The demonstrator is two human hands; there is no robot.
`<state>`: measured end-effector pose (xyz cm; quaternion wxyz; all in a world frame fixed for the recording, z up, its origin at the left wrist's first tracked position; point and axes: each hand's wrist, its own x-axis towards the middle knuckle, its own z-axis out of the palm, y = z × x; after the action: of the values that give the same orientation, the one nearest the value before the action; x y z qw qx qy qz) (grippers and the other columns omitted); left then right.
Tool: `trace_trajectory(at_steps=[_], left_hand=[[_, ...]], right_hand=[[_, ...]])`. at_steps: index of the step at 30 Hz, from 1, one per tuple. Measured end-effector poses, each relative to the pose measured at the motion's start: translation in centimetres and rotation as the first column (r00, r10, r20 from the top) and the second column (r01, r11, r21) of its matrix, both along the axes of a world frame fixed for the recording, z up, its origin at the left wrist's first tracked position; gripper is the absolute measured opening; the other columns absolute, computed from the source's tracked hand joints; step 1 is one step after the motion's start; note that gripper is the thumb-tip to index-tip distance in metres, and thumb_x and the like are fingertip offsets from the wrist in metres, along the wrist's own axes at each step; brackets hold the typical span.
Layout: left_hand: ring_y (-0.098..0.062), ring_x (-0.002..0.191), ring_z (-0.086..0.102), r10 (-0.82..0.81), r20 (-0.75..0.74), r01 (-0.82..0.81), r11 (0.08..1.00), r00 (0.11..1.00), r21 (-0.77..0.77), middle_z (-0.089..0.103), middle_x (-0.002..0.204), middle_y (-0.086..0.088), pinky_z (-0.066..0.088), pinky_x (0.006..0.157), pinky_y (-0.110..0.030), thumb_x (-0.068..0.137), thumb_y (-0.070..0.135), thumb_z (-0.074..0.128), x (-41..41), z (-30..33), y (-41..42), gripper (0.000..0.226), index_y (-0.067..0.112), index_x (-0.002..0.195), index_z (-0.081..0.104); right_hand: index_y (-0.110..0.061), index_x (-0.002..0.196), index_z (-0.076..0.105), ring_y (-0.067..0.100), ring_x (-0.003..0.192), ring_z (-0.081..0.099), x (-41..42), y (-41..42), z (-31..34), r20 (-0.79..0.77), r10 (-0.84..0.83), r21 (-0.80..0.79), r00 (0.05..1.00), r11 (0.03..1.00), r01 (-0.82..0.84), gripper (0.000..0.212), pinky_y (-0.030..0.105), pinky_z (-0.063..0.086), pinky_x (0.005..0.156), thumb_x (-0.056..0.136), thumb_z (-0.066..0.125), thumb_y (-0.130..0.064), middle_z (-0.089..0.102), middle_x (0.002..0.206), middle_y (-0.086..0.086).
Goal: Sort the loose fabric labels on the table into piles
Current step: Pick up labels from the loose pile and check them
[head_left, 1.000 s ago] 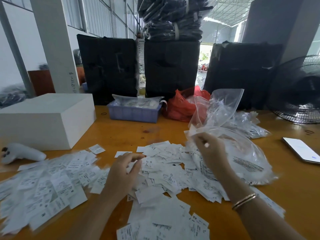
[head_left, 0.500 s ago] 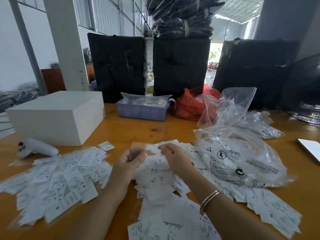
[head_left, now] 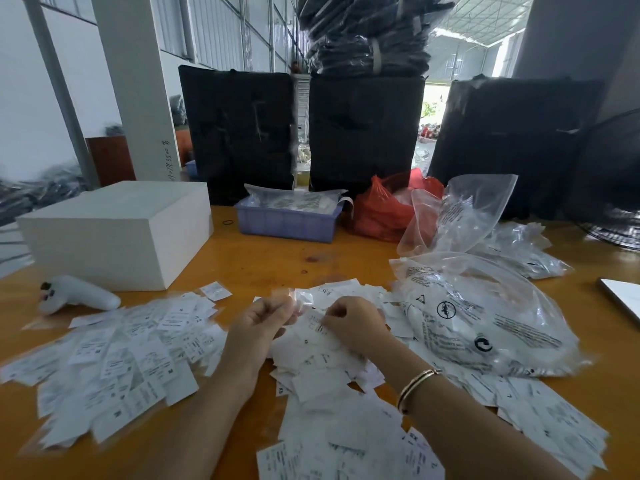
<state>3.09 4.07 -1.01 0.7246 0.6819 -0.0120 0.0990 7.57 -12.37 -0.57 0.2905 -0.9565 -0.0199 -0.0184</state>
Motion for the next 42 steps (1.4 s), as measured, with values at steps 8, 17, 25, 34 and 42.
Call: trace_trajectory(at_steps=[8,17,25,34,42], left_hand=[[-0.003,0.082,0.066,-0.021,0.007,0.021,0.999,1.000,0.048,0.074,0.087,0.010,0.048,0.070,-0.022,0.090,0.022,0.061,0.0,-0.1,-0.1,0.012,0.027,0.088,0.072],[0.006,0.065,0.060,-0.068,0.192,-0.031,0.882,0.979,0.470,0.064,0.064,0.019,0.044,0.055,-0.007,0.078,0.031,0.073,-0.7,0.0,-1.1,0.012,0.023,0.077,0.064],[-0.004,0.060,0.048,-0.112,0.466,-0.305,0.618,0.878,0.724,0.056,0.074,0.005,0.034,0.049,-0.011,0.074,0.036,0.075,-1.2,0.0,-1.5,0.035,0.010,0.098,0.074],[0.002,0.069,0.051,-0.091,0.370,-0.231,0.640,0.924,0.733,0.049,0.075,0.021,0.037,0.052,-0.009,0.073,0.041,0.076,-1.0,0.0,-1.6,0.020,0.026,0.084,0.066],[0.000,0.072,0.052,-0.121,0.344,-0.186,0.654,0.931,0.733,0.055,0.074,0.017,0.036,0.059,-0.010,0.073,0.035,0.078,-1.3,0.0,-1.5,0.020,0.036,0.077,0.057]], right_hand=[[-0.021,0.092,0.073,0.005,0.064,0.055,-1.9,-1.3,0.4,0.284,-0.042,0.142,0.958,0.990,0.002,0.022,0.018,0.047,0.061,0.094,0.054,-0.030,0.069,0.083,-0.009],[-0.012,0.098,0.066,0.006,0.076,0.067,-6.5,-1.2,0.6,0.126,-0.116,0.905,0.985,0.419,-0.066,0.011,0.014,0.050,0.065,0.088,0.064,-0.015,0.073,0.086,-0.005],[-0.012,0.075,0.066,0.013,0.075,0.054,-7.2,0.6,0.2,0.166,0.044,0.885,0.985,0.435,-0.168,0.028,0.025,0.044,0.071,0.083,0.064,-0.039,0.062,0.079,0.006],[-0.027,0.071,0.071,0.001,0.069,0.059,-6.7,0.2,0.4,0.256,0.029,0.869,0.966,0.430,-0.244,0.016,0.011,0.045,0.064,0.083,0.062,-0.034,0.065,0.071,-0.010],[-0.027,0.077,0.074,0.002,0.078,0.065,-6.5,-0.1,0.5,0.285,-0.027,0.879,0.958,0.405,-0.250,0.020,0.011,0.047,0.067,0.090,0.059,-0.024,0.072,0.081,-0.006]])
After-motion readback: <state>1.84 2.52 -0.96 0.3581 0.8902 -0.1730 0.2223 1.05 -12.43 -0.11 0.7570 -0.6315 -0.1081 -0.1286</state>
